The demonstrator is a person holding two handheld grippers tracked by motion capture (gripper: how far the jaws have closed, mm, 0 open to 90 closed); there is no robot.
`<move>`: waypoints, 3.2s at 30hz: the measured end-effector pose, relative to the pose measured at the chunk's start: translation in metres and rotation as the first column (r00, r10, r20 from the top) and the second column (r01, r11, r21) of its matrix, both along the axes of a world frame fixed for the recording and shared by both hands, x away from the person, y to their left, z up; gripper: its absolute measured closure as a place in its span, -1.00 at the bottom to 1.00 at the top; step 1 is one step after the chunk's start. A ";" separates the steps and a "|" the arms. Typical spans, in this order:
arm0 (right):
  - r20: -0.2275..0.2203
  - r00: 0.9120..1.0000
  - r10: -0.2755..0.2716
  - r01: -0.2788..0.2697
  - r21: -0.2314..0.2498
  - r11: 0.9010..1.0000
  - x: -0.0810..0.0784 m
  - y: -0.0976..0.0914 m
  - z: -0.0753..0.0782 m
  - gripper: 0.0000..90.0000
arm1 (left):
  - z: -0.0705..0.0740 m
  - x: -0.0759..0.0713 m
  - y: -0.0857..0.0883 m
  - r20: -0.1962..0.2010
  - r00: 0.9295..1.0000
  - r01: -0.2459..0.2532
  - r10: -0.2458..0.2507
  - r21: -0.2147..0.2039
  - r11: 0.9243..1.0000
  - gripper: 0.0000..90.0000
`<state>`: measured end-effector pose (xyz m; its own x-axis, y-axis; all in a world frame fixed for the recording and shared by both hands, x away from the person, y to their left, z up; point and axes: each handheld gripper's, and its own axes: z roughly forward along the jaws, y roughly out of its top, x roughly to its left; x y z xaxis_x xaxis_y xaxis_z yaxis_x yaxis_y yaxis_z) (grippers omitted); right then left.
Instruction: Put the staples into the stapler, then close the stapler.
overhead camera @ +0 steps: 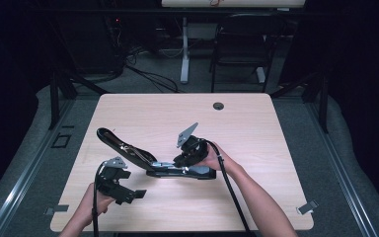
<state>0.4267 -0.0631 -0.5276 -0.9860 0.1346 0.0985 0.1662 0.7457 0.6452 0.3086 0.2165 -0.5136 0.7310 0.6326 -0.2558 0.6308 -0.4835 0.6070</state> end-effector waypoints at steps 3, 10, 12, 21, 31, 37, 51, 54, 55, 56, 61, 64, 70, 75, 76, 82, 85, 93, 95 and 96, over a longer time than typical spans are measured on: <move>-0.002 1.000 -0.007 0.007 -0.006 1.000 0.000 -0.001 -0.001 0.67 | 0.000 0.000 0.000 0.002 1.000 0.002 -0.002 0.001 1.000 -1.00; -0.007 1.000 -0.016 0.016 -0.030 0.999 -0.001 -0.004 -0.004 0.62 | 0.001 0.000 0.001 0.003 1.000 -0.001 0.001 -0.001 1.000 -1.00; -0.013 1.000 -0.023 0.023 -0.027 0.999 -0.002 -0.005 -0.003 0.58 | 0.001 0.000 0.001 0.004 1.000 -0.002 0.002 -0.005 1.000 -1.00; -0.020 0.996 -0.082 0.081 -0.078 0.994 -0.012 -0.008 0.008 0.13 | 0.002 0.001 0.004 0.012 1.000 -0.019 0.019 -0.038 0.999 -1.00; -0.012 0.970 -0.242 0.239 -0.110 0.965 -0.035 -0.021 0.023 -0.38 | 0.003 0.000 0.005 0.022 0.999 -0.030 0.031 -0.024 0.999 -1.00; 0.019 0.935 -0.354 0.354 -0.100 0.930 -0.043 -0.039 0.028 -0.64 | 0.005 -0.001 0.004 0.031 0.999 -0.025 0.025 -0.020 0.999 -1.00; -0.003 0.877 -0.480 0.479 -0.074 0.875 -0.062 -0.061 0.036 -0.77 | 0.006 0.003 0.010 0.041 0.998 -0.037 0.038 -0.023 0.999 -1.00; -0.001 0.880 -0.475 0.474 -0.082 0.877 -0.062 -0.062 0.033 -0.77 | 0.007 0.004 0.010 0.043 0.998 -0.042 0.044 -0.029 0.999 -1.00; -0.003 0.880 -0.476 0.474 -0.086 0.877 -0.061 -0.062 0.032 -0.77 | 0.007 0.005 0.011 0.041 0.998 -0.043 0.044 -0.031 0.999 -1.00; -0.003 0.878 -0.479 0.477 -0.086 0.874 -0.060 -0.062 0.031 -0.77 | 0.006 0.005 0.011 0.041 0.998 -0.044 0.046 -0.032 0.999 -1.00; 0.007 0.872 -0.489 0.487 -0.089 0.869 -0.059 -0.062 0.030 -0.76 | 0.008 0.004 0.014 0.053 0.997 -0.060 0.060 -0.011 0.998 -1.00; 0.013 0.867 -0.498 0.498 -0.082 0.863 -0.060 -0.063 0.031 -0.74 | 0.008 0.006 0.019 0.050 0.995 -0.085 0.085 -0.011 0.996 -1.00; 0.036 0.856 -0.516 0.518 -0.062 0.853 -0.059 -0.066 0.033 -0.71 | 0.009 0.008 0.029 0.022 0.988 -0.149 0.150 -0.043 0.988 -1.00; 0.040 0.849 -0.526 0.528 -0.048 0.848 -0.056 -0.068 0.030 -0.65 | 0.014 0.009 0.034 0.059 0.967 -0.249 0.249 -0.007 0.969 -0.79; 0.044 0.847 -0.529 0.531 -0.049 0.846 -0.056 -0.068 0.030 -0.61 | 0.015 0.009 0.036 0.064 0.962 -0.267 0.267 -0.006 0.964 -0.62; 0.119 0.815 -0.567 0.575 -0.057 0.816 -0.057 -0.061 0.031 -0.32 | 0.016 0.009 0.046 0.078 0.937 -0.340 0.340 -0.016 0.940 -0.26; 0.162 0.800 -0.578 0.592 -0.054 0.804 -0.058 -0.057 0.034 0.01 | 0.018 0.009 0.050 0.109 0.925 -0.362 0.364 -0.041 0.931 -0.06; 0.177 0.816 -0.550 0.559 0.000 0.829 -0.063 -0.052 0.039 0.65 | 0.021 0.014 0.064 0.112 0.867 -0.463 0.486 -0.181 0.867 0.56; 0.185 0.820 -0.541 0.549 0.014 0.836 -0.065 -0.050 0.042 0.78 | 0.022 0.014 0.066 0.131 0.847 -0.484 0.515 -0.207 0.850 0.67; 0.190 0.821 -0.539 0.545 0.020 0.838 -0.066 -0.049 0.042 0.82 | 0.023 0.014 0.067 0.139 0.842 -0.490 0.522 -0.211 0.846 0.73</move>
